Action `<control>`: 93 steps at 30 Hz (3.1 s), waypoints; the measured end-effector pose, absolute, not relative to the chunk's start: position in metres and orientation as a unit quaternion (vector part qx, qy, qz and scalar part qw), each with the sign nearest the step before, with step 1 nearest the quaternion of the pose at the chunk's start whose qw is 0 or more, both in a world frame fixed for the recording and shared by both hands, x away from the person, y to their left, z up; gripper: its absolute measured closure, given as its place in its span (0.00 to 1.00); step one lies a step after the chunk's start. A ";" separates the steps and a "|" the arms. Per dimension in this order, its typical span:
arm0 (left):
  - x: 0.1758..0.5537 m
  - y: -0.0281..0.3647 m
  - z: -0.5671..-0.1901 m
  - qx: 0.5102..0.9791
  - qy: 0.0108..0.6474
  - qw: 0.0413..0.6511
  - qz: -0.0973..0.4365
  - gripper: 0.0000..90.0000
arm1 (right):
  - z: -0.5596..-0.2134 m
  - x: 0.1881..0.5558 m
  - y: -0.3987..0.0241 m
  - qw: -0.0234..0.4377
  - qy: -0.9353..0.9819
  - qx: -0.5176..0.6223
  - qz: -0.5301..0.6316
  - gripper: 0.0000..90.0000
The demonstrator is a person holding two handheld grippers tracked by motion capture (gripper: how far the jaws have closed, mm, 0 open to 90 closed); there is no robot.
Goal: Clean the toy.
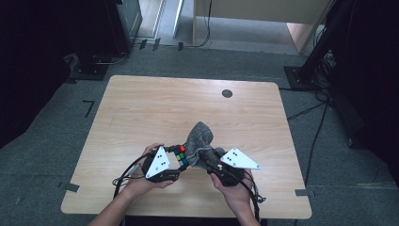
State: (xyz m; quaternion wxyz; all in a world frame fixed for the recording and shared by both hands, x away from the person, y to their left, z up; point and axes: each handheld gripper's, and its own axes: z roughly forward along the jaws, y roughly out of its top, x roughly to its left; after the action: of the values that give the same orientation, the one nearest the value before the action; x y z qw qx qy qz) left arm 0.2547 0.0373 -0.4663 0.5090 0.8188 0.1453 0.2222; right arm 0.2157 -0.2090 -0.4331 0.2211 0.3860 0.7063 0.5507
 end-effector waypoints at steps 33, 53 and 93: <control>0.263 0.022 -0.470 0.859 0.190 0.425 0.210 0.37 | -0.426 0.201 -0.191 0.300 0.729 0.329 0.521 0.73; 0.257 0.013 -0.469 0.868 0.179 0.402 0.230 0.38 | -0.440 0.194 -0.163 0.369 0.771 0.269 0.444 0.72; 0.254 0.042 -0.453 0.810 0.145 0.537 0.186 0.38 | -0.444 0.226 -0.228 0.288 0.713 0.408 0.493 0.72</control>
State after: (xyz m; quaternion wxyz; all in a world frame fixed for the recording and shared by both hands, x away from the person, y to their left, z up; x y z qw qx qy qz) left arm 0.2541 0.0420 -0.4534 0.5367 0.8102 0.1450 0.1858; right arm 0.2260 -0.2281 -0.4435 0.2878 0.4076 0.7125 0.4933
